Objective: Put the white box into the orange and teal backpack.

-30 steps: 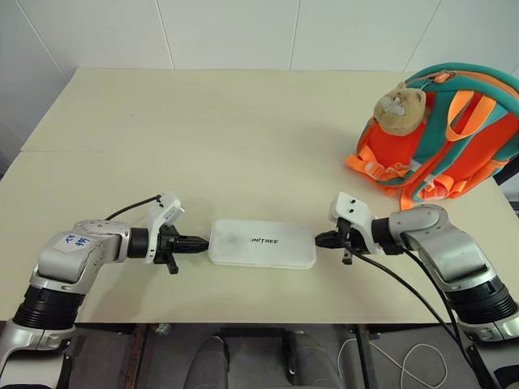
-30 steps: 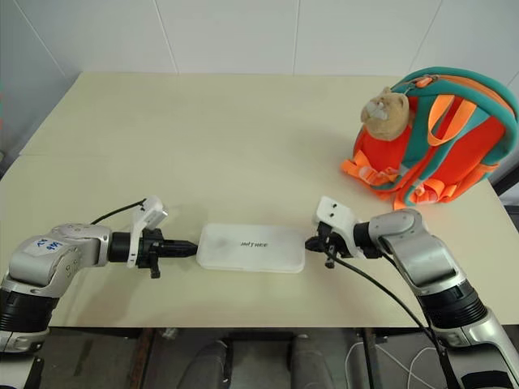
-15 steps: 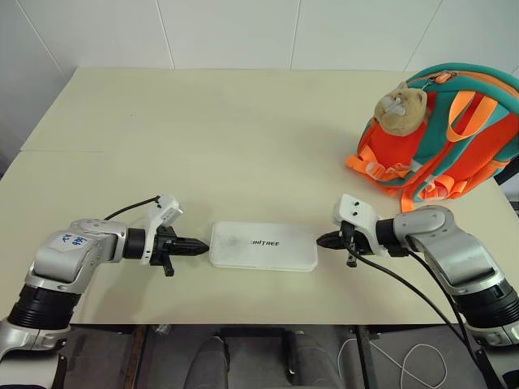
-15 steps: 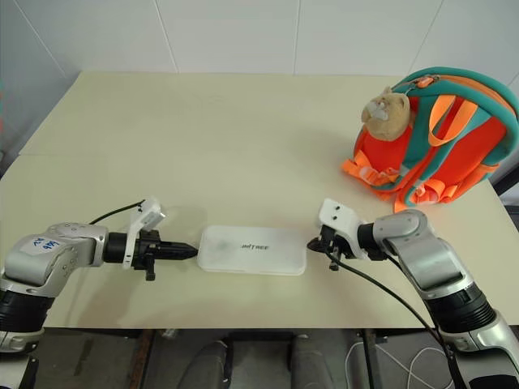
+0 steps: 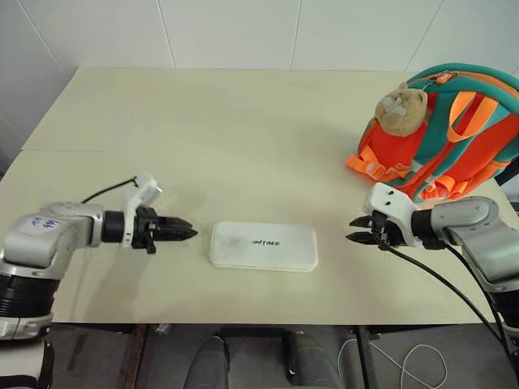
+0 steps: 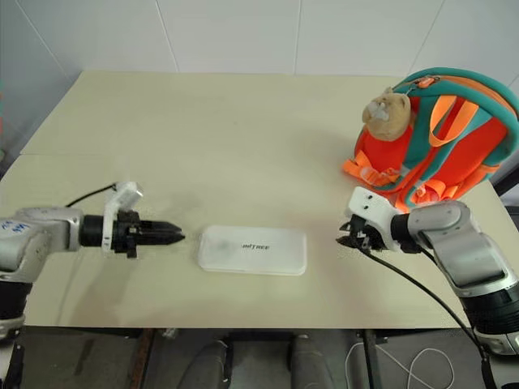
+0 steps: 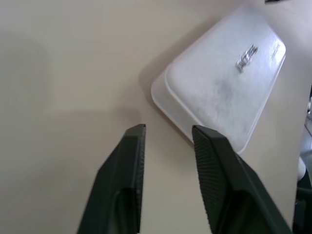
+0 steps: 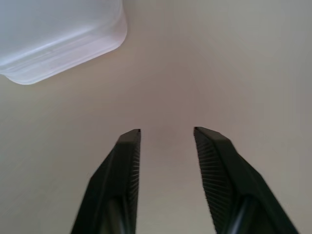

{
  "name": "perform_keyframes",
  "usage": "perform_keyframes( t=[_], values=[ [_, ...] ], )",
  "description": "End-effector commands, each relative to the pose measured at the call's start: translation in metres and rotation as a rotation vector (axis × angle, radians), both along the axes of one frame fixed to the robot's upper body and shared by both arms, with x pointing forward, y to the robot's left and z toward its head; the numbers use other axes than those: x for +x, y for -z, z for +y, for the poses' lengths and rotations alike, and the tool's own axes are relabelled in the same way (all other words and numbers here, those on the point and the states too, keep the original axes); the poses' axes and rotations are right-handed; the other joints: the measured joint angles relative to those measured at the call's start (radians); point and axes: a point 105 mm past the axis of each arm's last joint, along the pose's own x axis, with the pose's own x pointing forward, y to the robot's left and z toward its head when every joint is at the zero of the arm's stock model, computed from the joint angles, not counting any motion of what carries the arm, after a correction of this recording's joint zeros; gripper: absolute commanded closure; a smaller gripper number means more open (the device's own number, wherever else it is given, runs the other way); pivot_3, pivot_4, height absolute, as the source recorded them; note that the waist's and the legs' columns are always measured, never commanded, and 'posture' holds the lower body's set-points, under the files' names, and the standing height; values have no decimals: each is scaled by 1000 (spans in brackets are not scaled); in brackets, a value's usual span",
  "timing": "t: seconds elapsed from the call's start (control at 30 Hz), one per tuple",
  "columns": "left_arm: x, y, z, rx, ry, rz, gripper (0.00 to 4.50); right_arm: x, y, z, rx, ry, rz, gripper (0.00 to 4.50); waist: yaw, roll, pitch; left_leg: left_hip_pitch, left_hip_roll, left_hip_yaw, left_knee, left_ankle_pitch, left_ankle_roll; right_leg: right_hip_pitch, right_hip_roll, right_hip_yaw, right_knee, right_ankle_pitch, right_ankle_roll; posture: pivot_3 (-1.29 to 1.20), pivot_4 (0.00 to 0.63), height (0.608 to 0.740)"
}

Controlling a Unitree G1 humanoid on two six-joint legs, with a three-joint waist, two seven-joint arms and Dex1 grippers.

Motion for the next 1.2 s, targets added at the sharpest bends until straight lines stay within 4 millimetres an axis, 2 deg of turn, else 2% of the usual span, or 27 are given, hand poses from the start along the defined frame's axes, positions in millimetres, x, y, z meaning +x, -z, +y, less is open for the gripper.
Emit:
perform_keyframes(
  t=[0.03, 0.17, 0.2, 0.23, 0.47, 0.77, 0.93, 1.07, 1.2],
  values=[
    [-1, -13, 7, -49, -10, 32, 1753, -2, -13, 2, 7, -12, -40, 1556, -3, 0, 0, 0, 0, 0, 0, 0, 0, 0, 0, 0, 0, 0, 1, 0, 150, 740],
    [1, -19, 12, -102, -37, 121, 429, 0, -12, 4, 14, -7, -46, 107, -3, 0, 0, 0, 0, 0, 0, 0, 0, -1, 1, 0, 0, 1, 3, 0, 150, 740],
    [1, -20, 12, -115, -33, 134, 143, 0, -12, 4, 15, -7, -46, 0, -2, 0, 0, 0, 0, 0, 0, 0, 0, -1, 1, 0, 0, 1, 3, 0, 150, 740],
    [-1, -23, 10, -154, -22, 170, 41, 0, -11, 5, 18, -7, -48, 0, -1, 0, 0, 0, 0, 0, 0, 0, 0, -1, 0, 0, 0, 1, 3, 0, 150, 740],
    [-4, -24, 5, -249, -17, 348, 41, 2, -9, 10, 34, -6, -55, 0, -2, 0, 0, 0, 0, 0, -1, 0, 0, -1, 1, 0, 0, 1, 3, 0, 150, 740],
    [-9, -17, -13, -411, 33, 516, 41, 1, -7, 12, 45, 2, -63, 0, -2, 0, 0, 0, 0, 0, 0, 0, 0, -1, 1, 0, 1, 2, 3, 0, 150, 740],
    [-1, -3, -14, -385, -9, 561, 41, -1, -6, 11, 46, 9, -64, 0, 0, 0, 0, 0, 0, 0, 0, 0, 0, -1, 1, 0, 1, 2, 4, 0, 150, 740],
    [-1, 14, -12, -276, -56, 643, 41, -2, -6, 10, 47, 14, -65, 0, 0, 0, 0, 0, 0, 0, 2, 0, 0, -1, 0, 0, 2, 2, 4, 0, 150, 740],
    [4, 15, -16, -265, -58, 657, 41, -3, -5, 9, 45, 19, -66, 0, 1, 0, 0, -1, 0, 0, 2, 0, 0, 0, 1, 0, 2, 2, 4, 0, 150, 740]
  ],
)
